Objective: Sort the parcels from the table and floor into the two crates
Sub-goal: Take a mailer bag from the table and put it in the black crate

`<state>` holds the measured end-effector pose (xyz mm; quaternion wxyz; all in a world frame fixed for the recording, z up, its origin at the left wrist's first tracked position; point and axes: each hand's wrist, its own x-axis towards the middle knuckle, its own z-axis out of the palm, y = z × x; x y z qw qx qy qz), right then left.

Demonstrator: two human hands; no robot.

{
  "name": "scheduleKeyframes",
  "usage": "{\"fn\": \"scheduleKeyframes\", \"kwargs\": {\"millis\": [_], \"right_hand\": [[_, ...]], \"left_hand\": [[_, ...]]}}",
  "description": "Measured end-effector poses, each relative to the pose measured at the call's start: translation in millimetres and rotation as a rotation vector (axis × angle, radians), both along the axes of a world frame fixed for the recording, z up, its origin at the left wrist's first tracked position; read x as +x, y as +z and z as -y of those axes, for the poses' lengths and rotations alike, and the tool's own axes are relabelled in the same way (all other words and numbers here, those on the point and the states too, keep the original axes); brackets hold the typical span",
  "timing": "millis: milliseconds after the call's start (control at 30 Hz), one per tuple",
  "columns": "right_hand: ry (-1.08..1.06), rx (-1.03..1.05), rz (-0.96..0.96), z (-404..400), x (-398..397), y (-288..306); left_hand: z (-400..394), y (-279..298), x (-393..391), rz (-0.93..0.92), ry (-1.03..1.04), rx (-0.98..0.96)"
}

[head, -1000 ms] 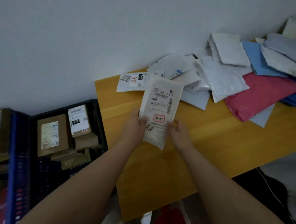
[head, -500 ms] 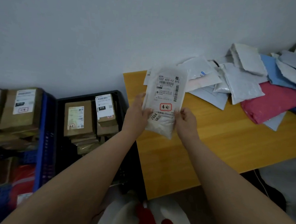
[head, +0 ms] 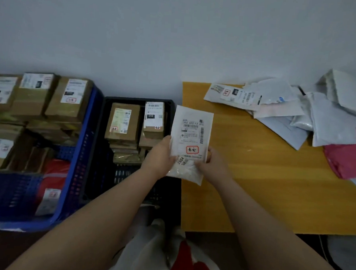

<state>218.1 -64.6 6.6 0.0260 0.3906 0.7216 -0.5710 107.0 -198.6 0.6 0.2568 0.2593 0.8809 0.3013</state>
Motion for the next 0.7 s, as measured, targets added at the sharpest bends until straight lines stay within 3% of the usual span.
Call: {"fn": "scheduleKeyframes", "kwargs": {"millis": [200, 467, 700], "right_hand": [[0.218, 0.14, 0.191, 29.6, -18.9, -29.9], [0.548, 0.206, 0.424, 89.6, -54.1, -69.3], [0.535, 0.143, 0.494, 129.2, -79.7, -149.9]], "left_hand": [[33.1, -21.7, 2.7, 0.075, -0.103, -0.278], [93.6, -56.0, -30.4, 0.196, -0.195, -0.484], [114.6, -136.2, -56.7, 0.24, -0.218, -0.532]]}}
